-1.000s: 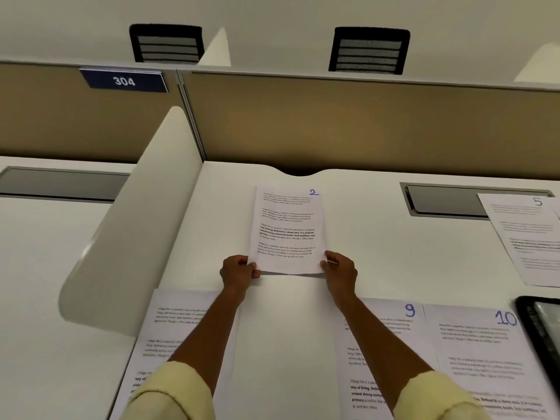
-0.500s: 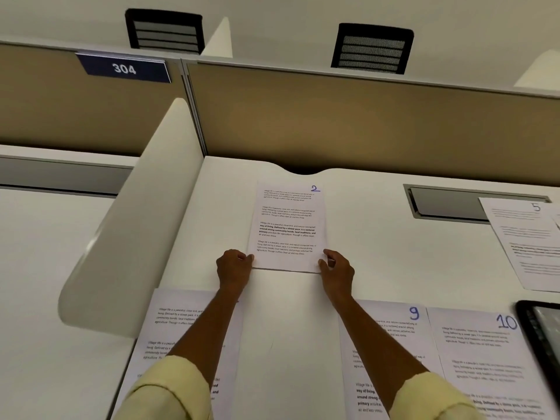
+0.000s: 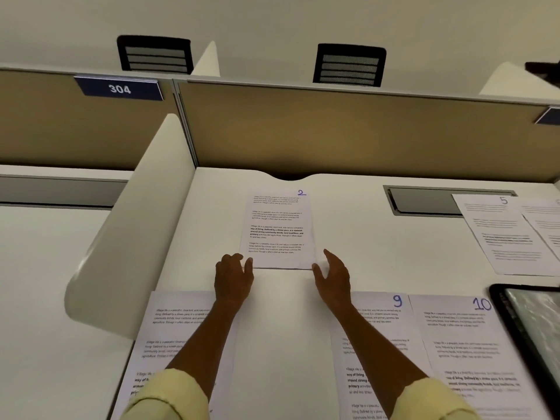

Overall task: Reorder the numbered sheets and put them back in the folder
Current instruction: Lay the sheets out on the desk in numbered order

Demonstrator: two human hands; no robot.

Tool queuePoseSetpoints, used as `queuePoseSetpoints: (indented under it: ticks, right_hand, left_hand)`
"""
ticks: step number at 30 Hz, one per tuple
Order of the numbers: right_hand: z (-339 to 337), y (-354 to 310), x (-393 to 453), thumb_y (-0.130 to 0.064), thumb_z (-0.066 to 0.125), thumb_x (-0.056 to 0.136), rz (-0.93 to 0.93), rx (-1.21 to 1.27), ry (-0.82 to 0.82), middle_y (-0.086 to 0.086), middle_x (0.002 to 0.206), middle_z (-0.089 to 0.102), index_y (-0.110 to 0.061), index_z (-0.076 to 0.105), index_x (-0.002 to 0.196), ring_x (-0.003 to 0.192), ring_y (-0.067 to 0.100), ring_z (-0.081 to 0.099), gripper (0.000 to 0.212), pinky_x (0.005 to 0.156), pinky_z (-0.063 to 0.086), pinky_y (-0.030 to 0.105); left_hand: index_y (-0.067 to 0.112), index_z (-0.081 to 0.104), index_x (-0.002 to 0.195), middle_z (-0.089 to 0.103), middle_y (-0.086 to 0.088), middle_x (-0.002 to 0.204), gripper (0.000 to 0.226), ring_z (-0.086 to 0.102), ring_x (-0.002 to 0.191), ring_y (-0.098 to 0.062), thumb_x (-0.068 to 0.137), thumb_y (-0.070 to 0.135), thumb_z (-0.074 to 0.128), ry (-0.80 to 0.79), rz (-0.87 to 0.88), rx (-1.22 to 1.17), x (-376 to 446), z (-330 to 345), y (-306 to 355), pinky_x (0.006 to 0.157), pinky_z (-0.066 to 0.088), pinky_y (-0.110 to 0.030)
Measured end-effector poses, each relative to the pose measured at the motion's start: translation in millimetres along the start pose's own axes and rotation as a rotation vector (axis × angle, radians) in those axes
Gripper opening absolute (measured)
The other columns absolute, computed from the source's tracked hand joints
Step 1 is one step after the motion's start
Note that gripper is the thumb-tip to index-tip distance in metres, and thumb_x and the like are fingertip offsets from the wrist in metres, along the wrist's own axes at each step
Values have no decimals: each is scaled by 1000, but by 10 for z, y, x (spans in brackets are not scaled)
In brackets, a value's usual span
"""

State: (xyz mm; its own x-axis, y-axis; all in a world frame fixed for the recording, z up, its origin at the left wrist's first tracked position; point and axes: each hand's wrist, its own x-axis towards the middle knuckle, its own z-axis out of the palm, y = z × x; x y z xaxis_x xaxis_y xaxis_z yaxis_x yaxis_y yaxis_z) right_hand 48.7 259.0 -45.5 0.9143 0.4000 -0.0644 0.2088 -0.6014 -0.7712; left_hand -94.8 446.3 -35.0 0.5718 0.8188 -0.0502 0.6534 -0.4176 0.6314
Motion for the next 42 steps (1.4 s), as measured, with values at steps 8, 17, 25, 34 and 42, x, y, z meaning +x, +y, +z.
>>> queuePoseSetpoints:
  ticks: [8,17,25,34,42]
  right_hand:
    - [-273,234,-362,-59,46,97,-80,-349,-68,5,167,16,-25,21,159,154,26,15,75,123,15,44]
    - [-848,633,-683,-87,2,81,-113,-511,2,3,168,1,-32,14,159,155,31,5,96,122,3,54]
    - [-1500,1178,-1043,-83,4,86,-48,-600,53,3,168,-5,-36,6,158,155,32,1,87,120,3,59]
    - [-2280,1813,-1597,-81,16,87,21,-578,94,3,168,-4,-35,10,160,155,31,2,86,120,3,60]
    - [-3094,2393,-1969,-81,9,86,110,-613,106,5,169,-5,-35,3,160,155,33,-1,87,121,3,61]
  left_hand:
    - [6,58,131,53,-20,139,70,49,129,-42,90,57,33,-34,307,234,-493,364,144,99,43,-58]
    - [17,27,155,14,-11,163,87,12,150,-34,91,74,12,-168,471,317,-899,733,575,115,12,-56]
    - [19,24,155,9,-10,164,85,9,150,-33,91,74,17,-247,555,343,-1510,1079,1088,114,13,-59]
    - [23,10,158,-6,-5,165,89,-7,151,-28,87,77,7,-279,635,366,-2416,1437,1649,119,-1,-55]
    - [26,-4,157,-22,-4,162,97,-21,148,-25,77,82,-11,-331,716,399,-3134,1877,2281,116,-12,-50]
